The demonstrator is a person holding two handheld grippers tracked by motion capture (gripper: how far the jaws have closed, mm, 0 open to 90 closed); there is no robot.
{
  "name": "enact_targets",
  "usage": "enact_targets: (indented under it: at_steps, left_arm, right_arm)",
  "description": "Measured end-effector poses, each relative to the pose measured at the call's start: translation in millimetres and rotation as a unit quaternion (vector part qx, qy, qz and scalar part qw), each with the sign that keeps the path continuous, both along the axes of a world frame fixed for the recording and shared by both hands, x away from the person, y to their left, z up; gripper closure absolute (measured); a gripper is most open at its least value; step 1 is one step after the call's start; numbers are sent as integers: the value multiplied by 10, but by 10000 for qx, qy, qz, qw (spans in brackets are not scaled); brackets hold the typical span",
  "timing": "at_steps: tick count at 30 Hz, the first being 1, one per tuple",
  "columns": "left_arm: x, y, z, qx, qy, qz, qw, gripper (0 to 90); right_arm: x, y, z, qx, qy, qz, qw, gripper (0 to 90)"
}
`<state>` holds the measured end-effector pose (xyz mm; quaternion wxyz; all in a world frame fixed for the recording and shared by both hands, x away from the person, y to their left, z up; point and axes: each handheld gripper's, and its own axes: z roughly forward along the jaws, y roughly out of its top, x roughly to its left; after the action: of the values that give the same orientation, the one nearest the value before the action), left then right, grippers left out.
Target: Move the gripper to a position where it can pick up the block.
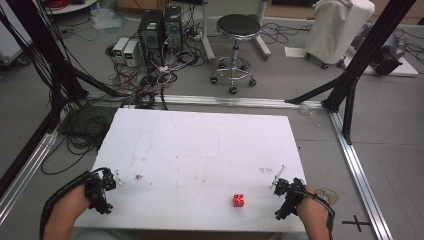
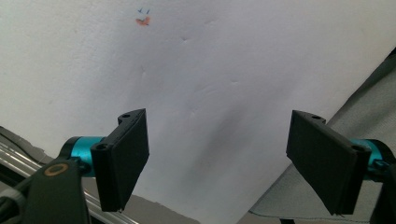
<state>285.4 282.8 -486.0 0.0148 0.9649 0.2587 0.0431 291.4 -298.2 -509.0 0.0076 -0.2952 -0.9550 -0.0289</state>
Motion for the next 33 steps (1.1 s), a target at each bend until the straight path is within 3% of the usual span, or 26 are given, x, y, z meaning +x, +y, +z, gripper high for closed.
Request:
enact_targets:
  at_steps: [14, 20, 22, 26, 28, 31, 33]
  left_arm:
    - [-6, -11, 10, -51, 0, -29, 10000, 215]
    - [-7, 1, 15, -46, -29, -9, 10000, 214]
    - [-11, -2, 21, -71, -32, -12, 10000, 214]
    - [-12, -1, 42, -79, -42, -20, 10000, 214]
    - [-15, -5, 40, -77, -57, -10, 10000, 214]
    - [-12, -29, 22, -67, -27, -47, 10000, 214]
    - [-11, -35, 22, -67, -39, -63, 10000, 215]
  right_arm:
    - [6, -120, 51, 118, -49, -45, 9999, 15]
    - [67, -164, 76, 150, -152, 164, 9996, 15]
    - [126, -188, 129, 169, -191, 442, 9987, 15]
    - [189, -222, 206, 190, -323, 618, 9974, 15]
    - [235, -232, 257, 155, -419, 932, 9946, 15]
    - [244, -189, 305, 9, -388, 1546, 9872, 15]
    - [244, -148, 351, -85, -412, 1778, 9832, 15]
